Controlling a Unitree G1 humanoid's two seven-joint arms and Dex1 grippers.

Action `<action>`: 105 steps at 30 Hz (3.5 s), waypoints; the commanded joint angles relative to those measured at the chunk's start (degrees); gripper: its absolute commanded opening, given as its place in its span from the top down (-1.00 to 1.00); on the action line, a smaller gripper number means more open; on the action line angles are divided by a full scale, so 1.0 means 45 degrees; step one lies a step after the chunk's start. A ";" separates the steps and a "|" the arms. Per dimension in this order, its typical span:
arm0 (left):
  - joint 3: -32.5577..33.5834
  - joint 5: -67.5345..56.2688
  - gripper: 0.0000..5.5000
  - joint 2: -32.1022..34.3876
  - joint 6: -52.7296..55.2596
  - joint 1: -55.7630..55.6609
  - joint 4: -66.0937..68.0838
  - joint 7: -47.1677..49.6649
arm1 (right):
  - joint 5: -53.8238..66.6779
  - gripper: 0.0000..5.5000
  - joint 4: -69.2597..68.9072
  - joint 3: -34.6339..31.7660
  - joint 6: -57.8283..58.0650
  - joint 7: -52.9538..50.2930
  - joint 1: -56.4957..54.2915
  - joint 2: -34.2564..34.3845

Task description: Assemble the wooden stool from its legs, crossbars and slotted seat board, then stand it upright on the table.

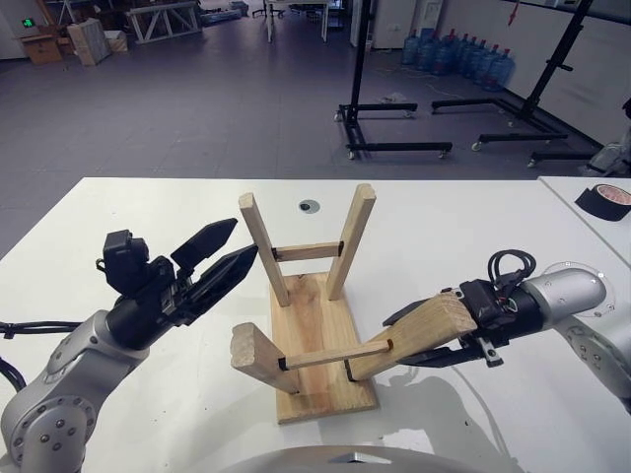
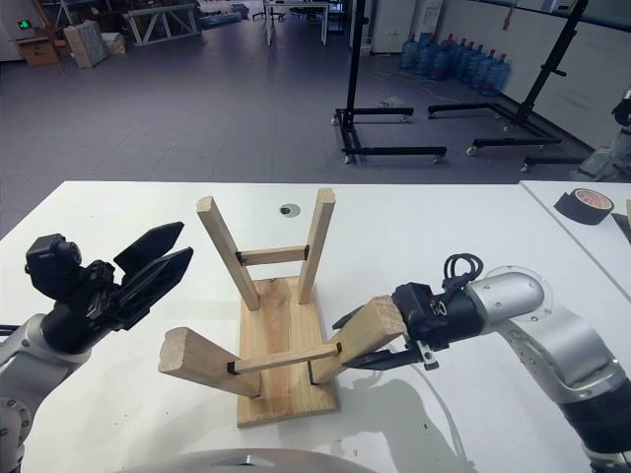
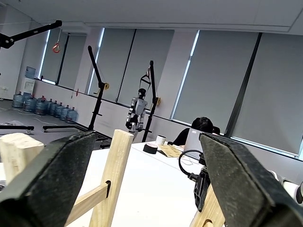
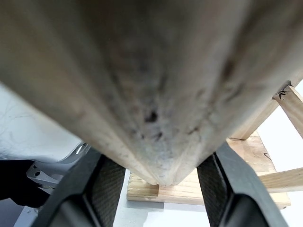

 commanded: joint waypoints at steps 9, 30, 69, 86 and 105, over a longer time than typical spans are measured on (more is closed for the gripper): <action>-0.1584 0.1273 -0.44 -0.0219 -0.0156 -0.0427 -0.0823 0.0889 | -0.1823 0.26 0.0296 0.1517 0.1318 -0.0207 0.0164 -0.0506; -0.3646 0.3236 -0.44 -0.1039 -0.0211 -0.1653 0.0014 0.1374 | -0.1608 0.26 0.0703 0.3413 0.2926 -0.0746 -0.1486 -0.0049; -0.6107 1.1636 -0.44 0.3274 -0.0427 0.2766 0.2682 -0.3131 | -0.6378 -0.57 0.2173 0.3182 0.0464 -0.5508 0.4107 0.4095; -0.6725 1.2545 -0.44 0.0826 -0.0951 -0.0511 0.5494 -0.2008 | -0.7069 -0.57 0.1831 0.2363 0.2413 -0.8637 0.2000 0.6236; -0.6523 1.3450 -0.44 -0.0396 -0.1921 -0.1549 0.7238 -0.1276 | -0.4903 -0.57 -0.0694 0.0102 0.0216 -0.4277 0.3150 0.3356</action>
